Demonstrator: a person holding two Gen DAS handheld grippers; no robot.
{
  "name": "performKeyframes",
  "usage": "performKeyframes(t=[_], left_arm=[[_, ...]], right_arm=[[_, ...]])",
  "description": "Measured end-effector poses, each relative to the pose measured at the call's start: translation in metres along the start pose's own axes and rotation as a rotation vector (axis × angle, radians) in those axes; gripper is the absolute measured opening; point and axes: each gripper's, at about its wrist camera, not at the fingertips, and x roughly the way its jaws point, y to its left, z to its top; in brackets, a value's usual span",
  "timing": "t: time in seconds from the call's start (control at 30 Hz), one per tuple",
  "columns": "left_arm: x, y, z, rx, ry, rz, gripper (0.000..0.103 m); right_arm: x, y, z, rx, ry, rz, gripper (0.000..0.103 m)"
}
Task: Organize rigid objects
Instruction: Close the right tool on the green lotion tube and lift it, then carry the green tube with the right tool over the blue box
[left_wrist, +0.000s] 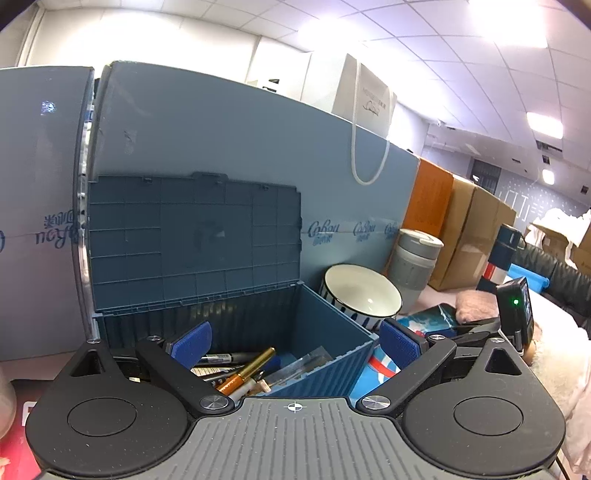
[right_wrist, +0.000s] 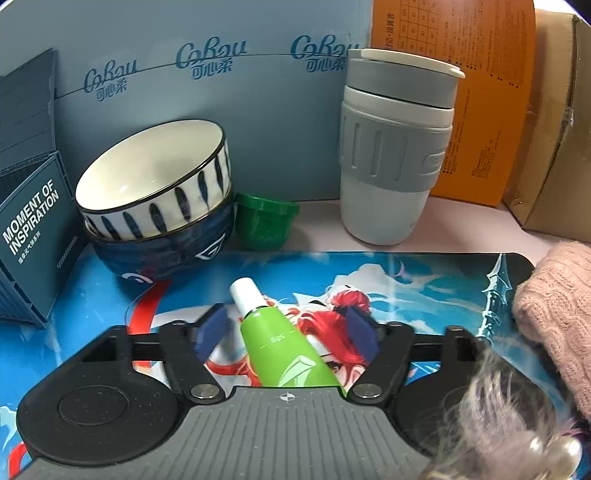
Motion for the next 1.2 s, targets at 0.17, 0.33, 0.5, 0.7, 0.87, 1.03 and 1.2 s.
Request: performKeyframes(t=[0.17,0.33,0.5,0.7,0.87,1.03,1.2], left_arm=[[-0.004,0.001,0.001,-0.003,-0.007,-0.006,0.099],[-0.011,0.006,0.003,-0.002,-0.015,-0.01,0.099],[-0.021,0.016,0.007,-0.042,-0.044,-0.018,0.099],[-0.031,0.028,0.011,-0.08,-0.074,-0.028,0.099],[-0.037,0.04,0.013,-0.123,-0.09,-0.011,0.099],[-0.041,0.055,0.013,-0.17,-0.105,0.012,0.099],[-0.044,0.066,0.013,-0.196,-0.124,0.051,0.1]], right_arm=[[-0.011,0.013,-0.006,-0.057,-0.011,-0.005,0.031],[-0.044,0.025,-0.013,-0.056,-0.125,0.011,0.026],[-0.106,0.021,-0.02,0.058,-0.345,0.062,0.025],[-0.167,0.039,-0.014,0.18,-0.547,0.104,0.024],[-0.189,0.081,0.016,0.186,-0.603,0.127,0.024],[-0.193,0.131,0.039,0.181,-0.646,0.184,0.024],[-0.177,0.17,0.056,0.217,-0.665,0.284,0.024]])
